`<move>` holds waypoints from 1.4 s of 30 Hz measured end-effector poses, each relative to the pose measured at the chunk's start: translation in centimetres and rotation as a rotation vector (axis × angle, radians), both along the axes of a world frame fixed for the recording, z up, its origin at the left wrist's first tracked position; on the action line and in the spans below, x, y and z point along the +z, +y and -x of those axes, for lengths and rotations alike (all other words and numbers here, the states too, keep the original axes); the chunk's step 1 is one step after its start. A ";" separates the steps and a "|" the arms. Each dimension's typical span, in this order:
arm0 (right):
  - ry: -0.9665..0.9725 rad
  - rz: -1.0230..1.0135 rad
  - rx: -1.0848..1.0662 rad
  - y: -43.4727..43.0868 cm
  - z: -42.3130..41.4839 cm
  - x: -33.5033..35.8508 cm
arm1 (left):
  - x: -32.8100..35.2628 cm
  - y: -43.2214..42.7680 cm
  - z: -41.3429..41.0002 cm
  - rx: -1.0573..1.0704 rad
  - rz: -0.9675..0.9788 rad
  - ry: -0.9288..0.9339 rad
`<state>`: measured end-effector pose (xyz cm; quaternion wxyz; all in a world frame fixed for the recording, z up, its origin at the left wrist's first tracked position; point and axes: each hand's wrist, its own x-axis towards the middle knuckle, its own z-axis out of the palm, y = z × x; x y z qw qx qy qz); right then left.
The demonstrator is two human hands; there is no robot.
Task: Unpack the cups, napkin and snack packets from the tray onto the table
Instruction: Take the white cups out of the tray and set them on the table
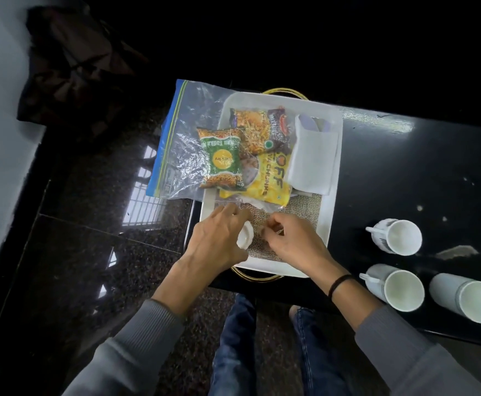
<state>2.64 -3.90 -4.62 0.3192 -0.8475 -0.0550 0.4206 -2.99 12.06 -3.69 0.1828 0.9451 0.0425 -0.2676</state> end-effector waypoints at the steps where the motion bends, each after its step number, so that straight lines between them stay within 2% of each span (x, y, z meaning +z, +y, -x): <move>1: 0.001 -0.005 -0.024 -0.4 0.0 0.0 | 0.1 -0.2 -0.1 0.052 0.060 -0.022; 5: 0.065 -0.124 -0.278 -2.5 -0.1 0.1 | 0.5 -1.8 -1.1 0.304 0.341 -0.065; 12: 0.316 -0.352 -0.649 -8.4 -1.5 1.0 | 1.6 -6.6 -3.7 0.570 0.684 -0.013; 14: 0.342 -0.444 -0.726 -10.2 -2.2 1.8 | 2.1 -8.6 -4.5 0.580 0.760 -0.007; 19: 0.224 -0.501 -0.807 -15.7 -3.5 4.1 | 3.6 -13.6 -6.9 0.501 0.903 0.019; 24: 0.063 -0.450 -0.860 -21.8 -4.4 6.0 | 4.5 -19.2 -9.8 0.341 0.935 0.067; 28: -0.039 -0.368 -0.878 -26.6 -4.8 6.1 | 4.1 -23.6 -11.9 0.163 0.867 0.077; 32: -0.232 -0.051 -0.717 -30.3 -5.2 4.9 | 2.5 -27.8 -13.3 0.022 0.741 0.065; 36: -0.423 0.140 -0.461 -32.1 -5.7 3.1 | 1.1 -30.6 -14.2 -0.130 0.582 0.094; 39: -0.479 0.203 -0.361 -32.9 -5.4 1.5 | 0.1 -31.8 -14.4 -0.154 0.530 0.127; 42: -0.505 0.176 -0.343 -33.2 -5.1 0.5 | -0.6 -32.3 -14.5 -0.151 0.504 0.127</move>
